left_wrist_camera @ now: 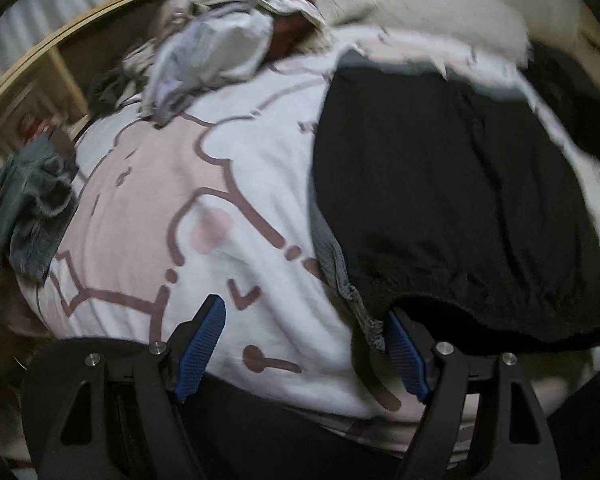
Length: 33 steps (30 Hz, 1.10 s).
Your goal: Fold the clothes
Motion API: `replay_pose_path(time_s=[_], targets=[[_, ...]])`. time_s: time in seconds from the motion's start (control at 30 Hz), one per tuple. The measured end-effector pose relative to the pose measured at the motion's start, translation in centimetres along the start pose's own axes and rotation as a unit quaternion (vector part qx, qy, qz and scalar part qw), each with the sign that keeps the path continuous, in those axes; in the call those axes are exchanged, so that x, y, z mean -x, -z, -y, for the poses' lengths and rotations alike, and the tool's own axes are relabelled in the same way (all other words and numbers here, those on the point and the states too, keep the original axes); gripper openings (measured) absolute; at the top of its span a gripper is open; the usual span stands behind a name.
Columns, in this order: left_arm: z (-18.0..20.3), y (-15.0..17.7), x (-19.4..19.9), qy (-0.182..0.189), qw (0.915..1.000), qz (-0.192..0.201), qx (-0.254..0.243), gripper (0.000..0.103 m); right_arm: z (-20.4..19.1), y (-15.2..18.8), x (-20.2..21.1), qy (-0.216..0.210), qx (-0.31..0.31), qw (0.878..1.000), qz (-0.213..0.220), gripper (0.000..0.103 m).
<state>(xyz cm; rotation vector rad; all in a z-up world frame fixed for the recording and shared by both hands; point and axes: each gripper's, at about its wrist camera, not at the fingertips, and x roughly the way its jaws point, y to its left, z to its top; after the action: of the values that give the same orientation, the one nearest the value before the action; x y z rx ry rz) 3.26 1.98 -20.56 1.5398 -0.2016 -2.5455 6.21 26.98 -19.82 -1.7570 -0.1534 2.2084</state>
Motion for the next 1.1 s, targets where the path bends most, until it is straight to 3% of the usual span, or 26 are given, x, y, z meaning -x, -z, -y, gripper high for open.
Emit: replay_pose_path(time_s=[0.13, 0.27, 0.47, 0.6, 0.73, 0.8, 0.87, 0.9, 0.97, 1.1], targets=[[0.7, 0.1, -0.9, 0.013, 0.9979, -0.045, -0.045, 0.079, -2.0, 0.1, -0.2, 0.023, 0.072, 0.997, 0.000, 0.077], [0.5, 0.2, 0.1, 0.042, 0.9936, -0.068, -0.080, 0.080, -2.4, 0.8, 0.3, 0.005, 0.109, 0.994, -0.003, 0.077], [0.0, 0.4, 3.5, 0.105, 0.9845, -0.064, -0.125, 0.084, -1.1, 1.7, 2.5, -0.066, 0.102, 0.993, -0.001, 0.077], [-1.6, -1.9, 5.8, 0.145, 0.9793, -0.029, -0.138, 0.084, 0.3, 0.2, 5.0, -0.146, 0.048, 0.987, 0.054, 0.077], [-4.4, -8.4, 5.2, 0.157, 0.9826, 0.027, -0.096, 0.084, 1.6, -1.4, 7.3, -0.222, -0.007, 0.969, 0.110, 0.077], [-5.7, -12.0, 3.4, 0.169, 0.9829, 0.051, -0.054, 0.084, 1.5, -3.6, 7.0, -0.235, -0.035, 0.961, 0.143, 0.075], [-6.5, -14.9, 1.0, 0.176, 0.9824, 0.060, -0.019, 0.084, 0.5, -5.7, 6.0, -0.239, -0.040, 0.956, 0.163, 0.051], [-6.8, -16.2, -0.3, 0.178, 0.9821, 0.061, -0.002, 0.084, -0.1, -6.8, 5.4, -0.241, -0.043, 0.955, 0.169, 0.047], [-7.0, -18.7, -3.5, 0.188, 0.9802, 0.054, 0.027, 0.084, -1.7, -8.4, 3.3, -0.254, -0.043, 0.954, 0.155, 0.031], [-6.4, -22.7, -10.1, 0.205, 0.9760, 0.021, 0.069, 0.083, -4.5, -9.3, -0.7, -0.266, -0.027, 0.957, 0.115, 0.029]])
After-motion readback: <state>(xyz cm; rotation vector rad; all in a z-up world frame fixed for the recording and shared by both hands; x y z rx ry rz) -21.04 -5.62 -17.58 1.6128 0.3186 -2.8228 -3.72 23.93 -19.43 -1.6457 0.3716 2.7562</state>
